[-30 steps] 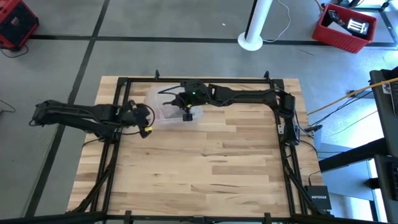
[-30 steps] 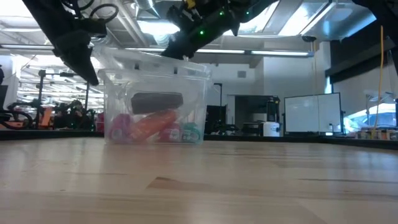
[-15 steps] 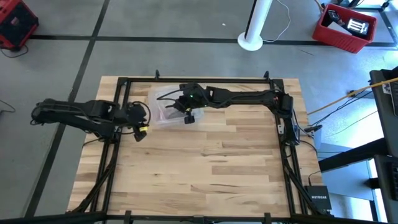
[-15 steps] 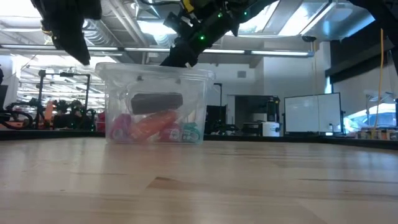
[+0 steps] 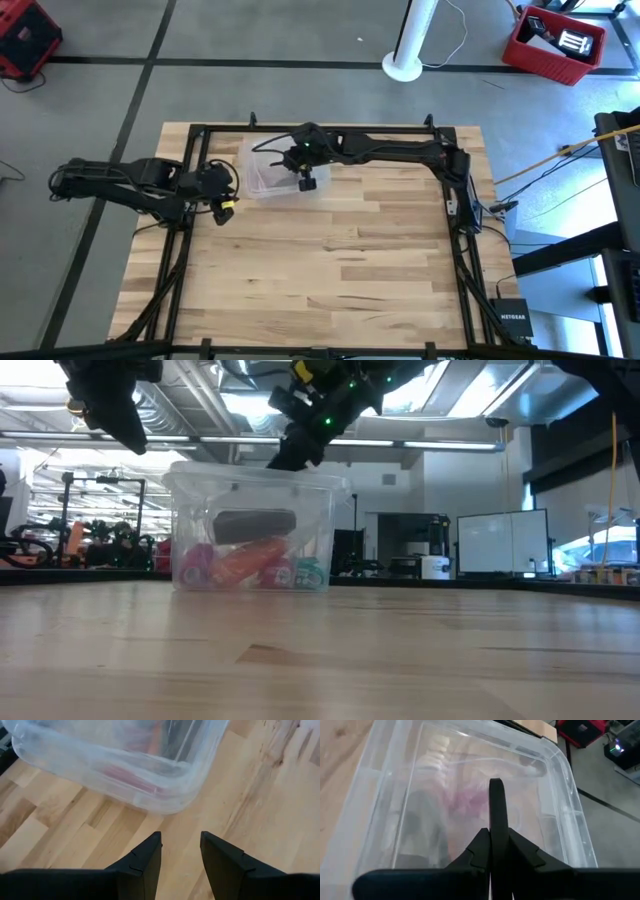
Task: Roll bandage
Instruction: Close the transparent container
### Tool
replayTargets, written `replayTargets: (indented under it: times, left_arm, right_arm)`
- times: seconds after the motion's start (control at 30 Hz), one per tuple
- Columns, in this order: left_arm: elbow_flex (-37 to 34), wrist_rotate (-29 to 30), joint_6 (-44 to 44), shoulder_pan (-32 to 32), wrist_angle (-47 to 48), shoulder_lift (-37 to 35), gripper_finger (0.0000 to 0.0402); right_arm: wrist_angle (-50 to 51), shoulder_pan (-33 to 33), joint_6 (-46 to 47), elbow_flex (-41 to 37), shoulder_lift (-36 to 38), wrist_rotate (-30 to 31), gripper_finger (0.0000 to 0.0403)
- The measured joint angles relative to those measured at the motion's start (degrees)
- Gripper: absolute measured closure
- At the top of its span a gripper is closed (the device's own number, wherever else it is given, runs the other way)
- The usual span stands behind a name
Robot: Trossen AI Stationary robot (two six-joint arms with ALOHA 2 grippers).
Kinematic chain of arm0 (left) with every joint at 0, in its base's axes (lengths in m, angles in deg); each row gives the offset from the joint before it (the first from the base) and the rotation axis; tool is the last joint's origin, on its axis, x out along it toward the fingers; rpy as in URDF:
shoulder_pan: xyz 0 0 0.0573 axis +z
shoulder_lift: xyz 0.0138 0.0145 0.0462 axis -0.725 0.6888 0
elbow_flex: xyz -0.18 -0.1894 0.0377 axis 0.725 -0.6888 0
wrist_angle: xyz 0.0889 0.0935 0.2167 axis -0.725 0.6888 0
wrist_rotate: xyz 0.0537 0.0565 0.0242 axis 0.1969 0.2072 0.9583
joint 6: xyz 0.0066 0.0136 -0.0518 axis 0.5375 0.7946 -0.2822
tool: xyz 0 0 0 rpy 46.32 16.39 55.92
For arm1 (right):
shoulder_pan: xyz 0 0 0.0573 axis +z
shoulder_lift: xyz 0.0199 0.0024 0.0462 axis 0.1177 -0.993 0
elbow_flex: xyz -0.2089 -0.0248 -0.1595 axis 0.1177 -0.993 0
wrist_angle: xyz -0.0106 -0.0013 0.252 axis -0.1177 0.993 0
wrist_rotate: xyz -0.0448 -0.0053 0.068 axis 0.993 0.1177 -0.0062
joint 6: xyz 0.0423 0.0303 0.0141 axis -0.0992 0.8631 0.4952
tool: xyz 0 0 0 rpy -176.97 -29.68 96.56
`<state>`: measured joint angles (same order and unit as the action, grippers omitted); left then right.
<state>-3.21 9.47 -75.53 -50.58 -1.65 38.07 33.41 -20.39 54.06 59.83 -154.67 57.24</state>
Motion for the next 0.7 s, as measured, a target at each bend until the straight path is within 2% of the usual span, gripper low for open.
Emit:
replayTargets:
  times: [0.13, 0.53, 0.7]
  left_arm:
    - [0.0, 0.1, 0.3, 0.0, -0.8, 0.0, 0.0273]
    - [0.0, 0.3, 3.4, 0.0, -2.8, 0.0, 0.0273]
    - [0.0, 2.2, 4.0, 0.0, -2.8, -0.1, 0.0273]
  right_arm:
    - [-0.6, 0.1, -0.4, 0.2, -1.3, -0.4, 0.0359]
    - [0.9, 0.3, 2.9, 0.0, 0.1, -8.1, 0.0359]
    - [1.0, 1.7, 4.3, 0.0, 0.1, -9.3, 0.0359]
